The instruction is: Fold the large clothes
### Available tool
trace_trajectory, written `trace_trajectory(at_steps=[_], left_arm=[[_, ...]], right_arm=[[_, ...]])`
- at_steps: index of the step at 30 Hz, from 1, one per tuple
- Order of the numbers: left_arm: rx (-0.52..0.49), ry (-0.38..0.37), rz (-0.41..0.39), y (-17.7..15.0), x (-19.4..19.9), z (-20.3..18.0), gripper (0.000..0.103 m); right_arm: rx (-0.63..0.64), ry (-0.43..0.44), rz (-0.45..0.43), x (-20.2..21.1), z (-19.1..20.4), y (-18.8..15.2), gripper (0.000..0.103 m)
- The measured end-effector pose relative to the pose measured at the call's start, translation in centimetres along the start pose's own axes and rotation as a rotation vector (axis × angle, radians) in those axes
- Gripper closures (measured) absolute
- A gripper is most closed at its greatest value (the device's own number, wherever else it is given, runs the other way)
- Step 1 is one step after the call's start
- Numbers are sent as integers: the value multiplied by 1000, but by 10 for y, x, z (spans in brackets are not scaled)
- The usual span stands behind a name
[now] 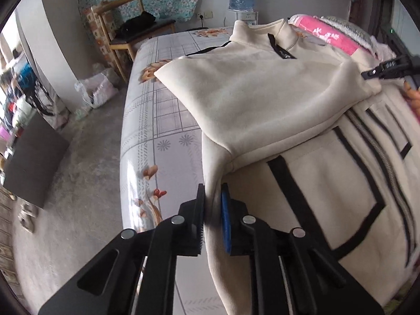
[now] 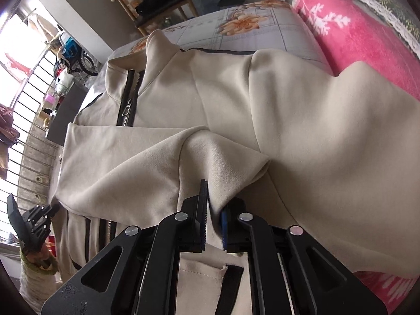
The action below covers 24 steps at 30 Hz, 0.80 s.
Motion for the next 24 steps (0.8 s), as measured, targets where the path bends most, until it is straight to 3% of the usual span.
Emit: trace_trajectory(at_steps=[1,3,4,8,10,12,13,16,18,20,24], left_arm=[[38,-65,0,1,8,4,85],[124,-170,-40,12,25,15,81],[161,-197,-54,20,29,21,79],[244,-183,-96,70,16,31,76],[260,-145,-66,96,-10,31,73],[256,-59,-35,119,-40,31,73],[255,-12,-16,126,-54,33,73],[209,118,15,141,-84,33,73],[157,171,7,144,-91,31,92],[157,176,-2,145,-90,31,98],[218,160,-64,145,-73,42,99]], right_arm=[[-10,34,13,2,0,0,82],[-30,96,20,8,-2,4,60],[-33,111,19,10,-3,7,57],[-79,151,35,2,-9,18,54],[-100,148,41,-6,-11,20,68],[-108,154,42,-11,-9,20,89],[-98,146,33,-11,-8,20,94],[-17,82,-5,-4,1,18,98],[39,51,-35,2,9,19,99],[94,52,-95,15,20,27,99],[206,86,-228,47,39,46,99]])
Point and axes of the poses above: each gripper's, at about its wrist camera, not at the fingertips, and x roughly against the way its jaws point, z to its left, y to its top, the point moved 6 cm from there along -x, roughly the way its jaws point, and after that the axes turned 2 degrees about x, right-handed, at the moved point
